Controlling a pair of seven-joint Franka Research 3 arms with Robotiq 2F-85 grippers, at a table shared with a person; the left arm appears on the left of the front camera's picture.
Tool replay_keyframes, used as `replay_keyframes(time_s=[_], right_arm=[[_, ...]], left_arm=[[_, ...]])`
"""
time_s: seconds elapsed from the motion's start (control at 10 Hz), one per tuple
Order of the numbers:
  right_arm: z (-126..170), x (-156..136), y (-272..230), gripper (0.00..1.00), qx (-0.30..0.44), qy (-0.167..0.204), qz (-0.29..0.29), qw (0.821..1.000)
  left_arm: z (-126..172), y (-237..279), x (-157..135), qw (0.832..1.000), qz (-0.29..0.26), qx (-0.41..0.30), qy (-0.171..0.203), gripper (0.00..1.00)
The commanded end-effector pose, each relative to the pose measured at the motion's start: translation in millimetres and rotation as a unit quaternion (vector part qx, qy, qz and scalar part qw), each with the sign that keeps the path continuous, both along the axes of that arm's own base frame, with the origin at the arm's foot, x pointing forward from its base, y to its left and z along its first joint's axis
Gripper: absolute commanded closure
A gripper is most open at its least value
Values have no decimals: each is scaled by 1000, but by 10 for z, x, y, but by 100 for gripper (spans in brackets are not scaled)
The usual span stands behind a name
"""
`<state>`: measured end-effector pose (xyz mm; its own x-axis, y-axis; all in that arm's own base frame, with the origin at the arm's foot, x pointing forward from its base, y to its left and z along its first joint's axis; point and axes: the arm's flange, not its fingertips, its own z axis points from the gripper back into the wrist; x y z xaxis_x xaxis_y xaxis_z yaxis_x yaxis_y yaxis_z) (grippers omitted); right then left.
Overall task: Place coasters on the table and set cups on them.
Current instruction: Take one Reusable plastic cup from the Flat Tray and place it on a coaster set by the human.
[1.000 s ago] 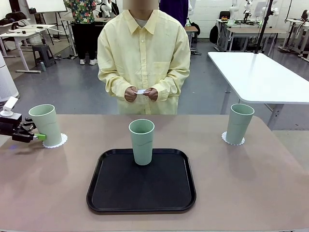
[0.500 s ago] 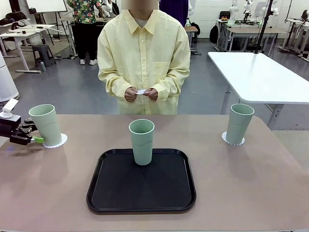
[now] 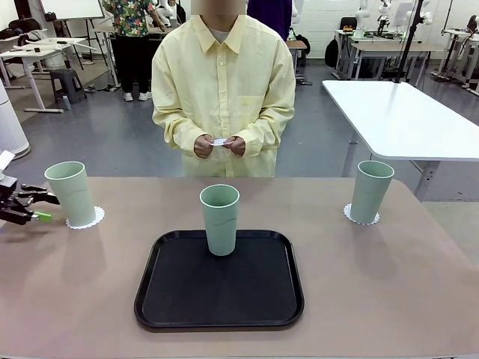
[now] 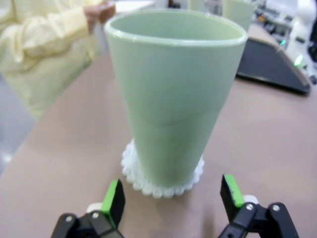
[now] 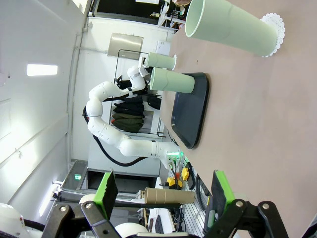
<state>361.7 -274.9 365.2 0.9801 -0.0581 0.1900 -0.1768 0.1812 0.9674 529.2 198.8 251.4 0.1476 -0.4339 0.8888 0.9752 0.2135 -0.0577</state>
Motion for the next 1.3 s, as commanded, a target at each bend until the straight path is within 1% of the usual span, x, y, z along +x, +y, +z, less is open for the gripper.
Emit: replay_keyframes(time_s=[0.0,0.1,0.2,0.3,0.4,0.5,0.6,0.7,0.8,0.9,1.0,1.1,1.2], right_arm=[[3,-2,-3,0,-1,1,0,1000],[3,-2,-3,0,-1,1,0,1000],[3,-2,-3,0,-1,1,0,1000],[3,-2,-3,0,-1,1,0,1000],[3,-2,-3,0,-1,1,0,1000],[3,-2,-3,0,-1,1,0,1000],[3,-2,-3,0,-1,1,0,1000],[3,-2,-3,0,-1,1,0,1000],[3,-2,-3,0,-1,1,0,1000],[3,-2,-3,0,-1,1,0,1000],[3,-2,-3,0,-1,1,0,1000],[3,-2,-3,0,-1,1,0,1000],[3,-2,-3,0,-1,1,0,1000]], left_arm=[[199,123,-87,997,21,76,15,0],[493,166,-217,994,39,103,21,0],[878,129,-369,992,60,115,-2,0],[1222,90,-485,986,84,146,-11,0],[1567,-21,-606,974,103,200,9,0],[1791,-144,-673,962,113,248,9,0],[2026,-234,-741,952,117,284,-6,0],[2291,-299,-805,950,108,291,-22,0],[2459,-397,-828,948,112,296,-37,0],[2573,-523,-911,938,114,324,-44,0],[2661,-665,-949,930,119,347,-35,0],[2763,-811,-979,923,142,357,-28,0],[2868,-957,-1011,911,162,378,-19,0]])
